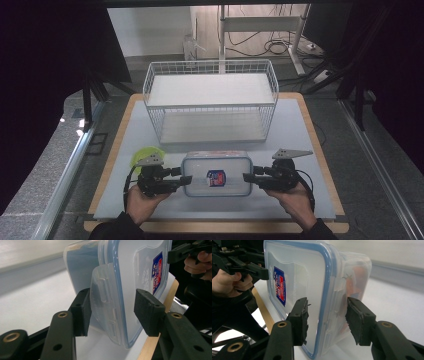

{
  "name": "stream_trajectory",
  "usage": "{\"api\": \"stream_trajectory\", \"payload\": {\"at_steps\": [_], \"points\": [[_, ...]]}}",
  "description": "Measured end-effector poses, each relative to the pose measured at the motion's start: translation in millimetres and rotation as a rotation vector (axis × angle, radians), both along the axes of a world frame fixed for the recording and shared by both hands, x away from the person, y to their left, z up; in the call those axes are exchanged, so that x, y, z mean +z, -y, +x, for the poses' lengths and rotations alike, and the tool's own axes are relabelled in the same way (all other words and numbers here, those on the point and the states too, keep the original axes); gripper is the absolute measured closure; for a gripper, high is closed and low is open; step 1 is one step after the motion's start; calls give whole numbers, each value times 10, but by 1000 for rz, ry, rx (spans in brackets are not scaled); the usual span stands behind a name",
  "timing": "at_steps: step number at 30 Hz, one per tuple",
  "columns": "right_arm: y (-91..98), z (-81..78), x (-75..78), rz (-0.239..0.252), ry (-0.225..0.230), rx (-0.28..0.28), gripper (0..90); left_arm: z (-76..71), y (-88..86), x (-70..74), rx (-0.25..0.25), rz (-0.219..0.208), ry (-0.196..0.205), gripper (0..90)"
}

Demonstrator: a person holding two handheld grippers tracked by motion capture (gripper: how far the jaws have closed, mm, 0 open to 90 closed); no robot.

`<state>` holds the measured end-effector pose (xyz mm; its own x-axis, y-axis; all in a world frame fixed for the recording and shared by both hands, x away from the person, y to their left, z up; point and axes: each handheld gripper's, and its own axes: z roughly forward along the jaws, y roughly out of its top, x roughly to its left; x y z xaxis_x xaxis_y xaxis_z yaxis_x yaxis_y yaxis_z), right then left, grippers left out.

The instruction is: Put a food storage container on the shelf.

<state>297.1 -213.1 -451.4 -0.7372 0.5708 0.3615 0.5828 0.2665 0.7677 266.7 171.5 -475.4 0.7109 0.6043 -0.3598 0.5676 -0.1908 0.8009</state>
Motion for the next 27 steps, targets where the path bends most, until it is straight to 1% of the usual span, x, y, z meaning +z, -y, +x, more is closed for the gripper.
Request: {"api": "stream_trajectory", "payload": {"at_steps": [4,6,7,8,11,12,13,16,17,21,22,23,27], "points": [[-6,45,82,20,8,-4,541,21,-2,67,6,3,10,490],[-5,56,98,21,12,-5,541,35,0,106,9,4,17,491],[-8,81,137,29,19,-8,541,48,-1,134,11,7,24,491],[-8,81,137,29,19,-8,541,48,-1,134,11,7,24,491],[-29,129,218,30,27,-7,541,78,-16,190,14,6,32,491],[-29,129,218,30,27,-7,541,87,-20,206,16,6,35,491],[-36,155,253,32,31,-7,541,99,-24,228,17,7,38,491],[-44,180,295,36,34,-7,540,133,-36,298,21,6,44,491],[-53,207,335,36,39,-8,541,149,-41,320,20,8,47,491],[-71,245,393,40,44,-9,540,199,-64,408,22,8,49,491],[-83,277,435,44,47,-7,540,214,-69,434,22,9,51,491],[-83,277,435,44,47,-7,540,230,-79,462,21,12,53,491],[-114,354,536,58,54,-8,540,293,-106,603,26,19,61,491]]}}
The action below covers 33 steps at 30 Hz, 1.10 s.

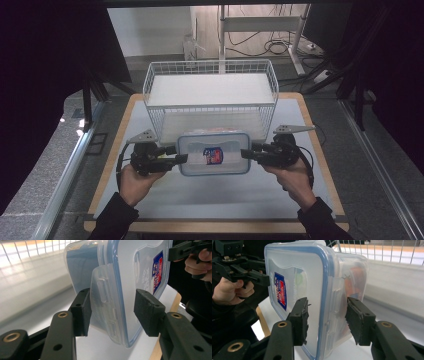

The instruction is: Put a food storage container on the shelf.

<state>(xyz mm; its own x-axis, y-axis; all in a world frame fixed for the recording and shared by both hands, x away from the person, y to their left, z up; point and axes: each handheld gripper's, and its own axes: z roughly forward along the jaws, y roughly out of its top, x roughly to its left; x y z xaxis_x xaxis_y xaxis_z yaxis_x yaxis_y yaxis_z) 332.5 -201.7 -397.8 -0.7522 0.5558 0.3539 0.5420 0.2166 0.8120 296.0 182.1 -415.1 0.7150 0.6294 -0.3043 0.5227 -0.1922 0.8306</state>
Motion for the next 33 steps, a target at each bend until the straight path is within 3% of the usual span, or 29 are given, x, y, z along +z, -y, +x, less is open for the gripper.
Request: {"api": "stream_trajectory", "payload": {"at_steps": [16,30,33], "points": [[-69,296,450,16,33,-9,540,329,-81,474,-5,7,35,491],[-188,649,926,38,65,-19,539,676,-200,949,5,-11,63,492],[-193,693,967,41,71,-19,539,751,-212,1023,5,-11,65,492]]}}
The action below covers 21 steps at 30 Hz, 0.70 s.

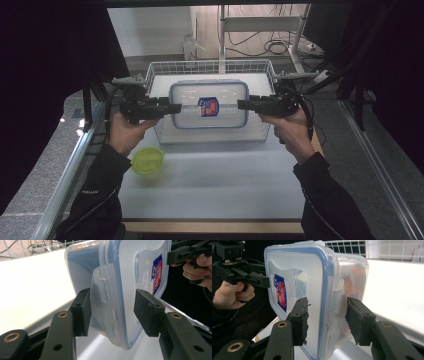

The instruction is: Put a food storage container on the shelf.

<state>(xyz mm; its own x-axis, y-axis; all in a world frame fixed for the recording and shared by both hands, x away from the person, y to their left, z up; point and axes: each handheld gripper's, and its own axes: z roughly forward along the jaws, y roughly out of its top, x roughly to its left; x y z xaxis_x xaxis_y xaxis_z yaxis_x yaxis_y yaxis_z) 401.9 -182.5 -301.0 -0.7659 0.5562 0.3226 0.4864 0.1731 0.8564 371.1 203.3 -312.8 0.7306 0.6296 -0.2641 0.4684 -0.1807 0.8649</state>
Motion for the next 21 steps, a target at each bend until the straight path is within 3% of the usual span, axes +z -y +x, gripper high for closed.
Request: {"api": "stream_trajectory", "payload": {"at_steps": [11,21], "points": [[-41,288,212,18,-5,-25,536,314,-37,173,5,-23,-6,492],[-58,528,226,31,-26,-64,530,583,-36,136,11,-44,-28,491]]}}
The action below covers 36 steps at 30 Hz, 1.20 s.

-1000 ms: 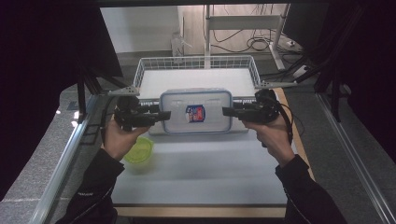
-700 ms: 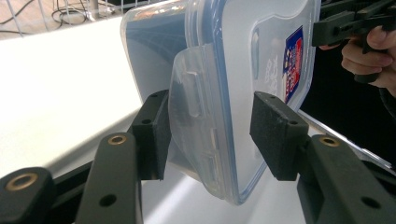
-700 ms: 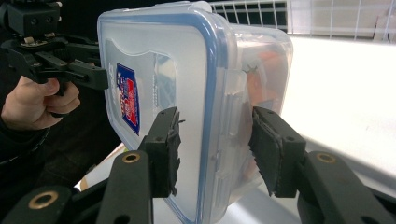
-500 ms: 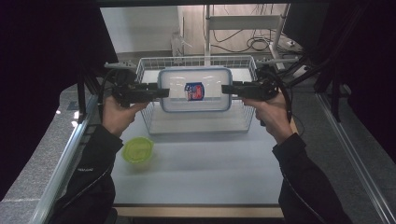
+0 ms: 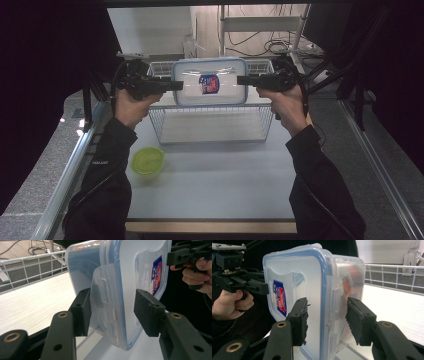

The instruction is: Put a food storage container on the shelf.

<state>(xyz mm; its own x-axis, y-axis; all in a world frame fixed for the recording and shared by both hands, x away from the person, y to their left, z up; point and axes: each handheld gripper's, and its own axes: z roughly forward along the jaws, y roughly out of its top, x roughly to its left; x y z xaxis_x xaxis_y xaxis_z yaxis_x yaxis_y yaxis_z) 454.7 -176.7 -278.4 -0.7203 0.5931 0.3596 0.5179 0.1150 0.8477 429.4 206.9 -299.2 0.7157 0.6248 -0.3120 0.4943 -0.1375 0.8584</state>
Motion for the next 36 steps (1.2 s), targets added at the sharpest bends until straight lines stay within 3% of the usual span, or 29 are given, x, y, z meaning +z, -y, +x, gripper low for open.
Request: {"api": "stream_trajectory", "payload": {"at_steps": [10,17,23,26,28,31,36], "points": [[-5,181,-147,12,-31,-14,527,149,4,-123,22,-10,-29,487],[9,241,-206,44,-53,-23,520,166,1,-146,35,-37,-23,484],[-2,290,-224,65,-58,-45,500,162,20,-177,43,-20,18,449],[-22,288,-241,10,-38,-56,496,156,20,-188,54,-4,33,430],[-46,283,-262,2,-38,-47,489,162,10,-204,58,3,33,406],[-80,290,-297,-44,-29,-60,511,175,2,-237,69,-13,23,362],[-97,311,-344,-21,-44,-59,505,228,11,-248,70,-10,11,318]]}}
